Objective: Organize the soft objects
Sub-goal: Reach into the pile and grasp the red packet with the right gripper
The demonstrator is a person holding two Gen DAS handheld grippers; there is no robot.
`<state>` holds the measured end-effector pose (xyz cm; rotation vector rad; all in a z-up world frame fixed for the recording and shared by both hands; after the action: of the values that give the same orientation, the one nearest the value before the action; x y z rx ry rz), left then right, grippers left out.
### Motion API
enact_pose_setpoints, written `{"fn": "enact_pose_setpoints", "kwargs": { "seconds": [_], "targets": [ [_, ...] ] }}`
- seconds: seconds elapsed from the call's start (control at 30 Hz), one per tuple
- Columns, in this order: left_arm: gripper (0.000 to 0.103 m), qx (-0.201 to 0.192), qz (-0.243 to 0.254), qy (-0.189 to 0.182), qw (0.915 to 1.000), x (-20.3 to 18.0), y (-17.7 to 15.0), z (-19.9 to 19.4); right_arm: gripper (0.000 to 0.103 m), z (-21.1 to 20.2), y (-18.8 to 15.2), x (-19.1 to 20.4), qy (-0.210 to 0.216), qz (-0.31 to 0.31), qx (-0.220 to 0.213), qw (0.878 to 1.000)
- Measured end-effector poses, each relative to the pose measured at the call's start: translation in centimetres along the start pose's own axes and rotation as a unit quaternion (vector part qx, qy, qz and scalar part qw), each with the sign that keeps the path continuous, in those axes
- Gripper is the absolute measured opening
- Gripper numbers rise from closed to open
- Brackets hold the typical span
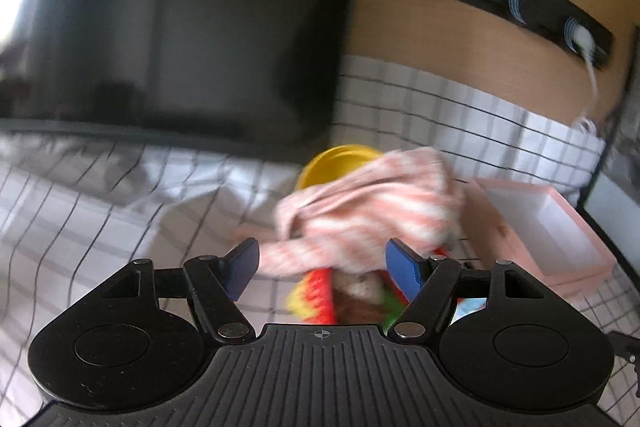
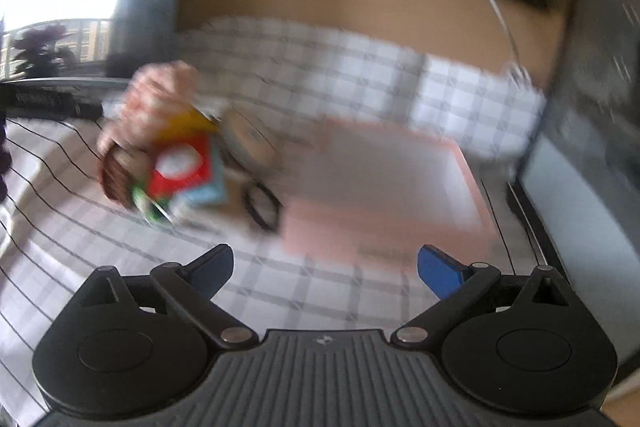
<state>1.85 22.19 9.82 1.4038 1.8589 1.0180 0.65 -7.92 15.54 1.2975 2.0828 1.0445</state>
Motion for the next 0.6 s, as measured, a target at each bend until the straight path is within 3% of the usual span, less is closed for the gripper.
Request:
{"fn": "enact_pose_setpoints", "kwargs": {
  "seconds": [0.03,0.1,0.17,0.43,0.6],
  "targets": [
    [0.075,0.009,-0.014,-0.001,0.9999,1.0,-0.4,0.1,0.098,0.5,0.9,1.1,0.009,-0.015,-0.001,1.000],
    [0.074,0.030,-0.031,-0.005,0.9991,2.4,-1.4,0.3,0.086,2.3,2.7,3.1,0.034,-0.053,0.011,0.998],
    [0.074,0.057,-0.049,-0.009,0.9972,3.5,-2.8,0.1,0.081,4.4,4.1,4.7,0.063,-0.082,0.023,0.994],
    [0.074,0.112,-0.093,-0.027,0.9889,5.5,-9.0,-6.4,0.081,13.9,6.9,7.8,0.128,-0.136,0.055,0.981],
    [0.074,0.122,-0.108,0.023,0.9864,7.3,-11.1,-9.3,0.083,18.1,6.8,7.5,0.166,-0.142,0.083,0.972]
  ]
}}
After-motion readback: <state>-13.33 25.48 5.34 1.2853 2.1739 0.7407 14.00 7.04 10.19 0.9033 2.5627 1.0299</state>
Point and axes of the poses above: each gripper's, at about its wrist camera, not at the fingertips, and z roughly the way its jaws point, x to its left, y to its top, the point moved 1 cm from there along z, roughly the way its jaws point, and after that the axes turned 13 degrees about y, right-handed, at the moved point
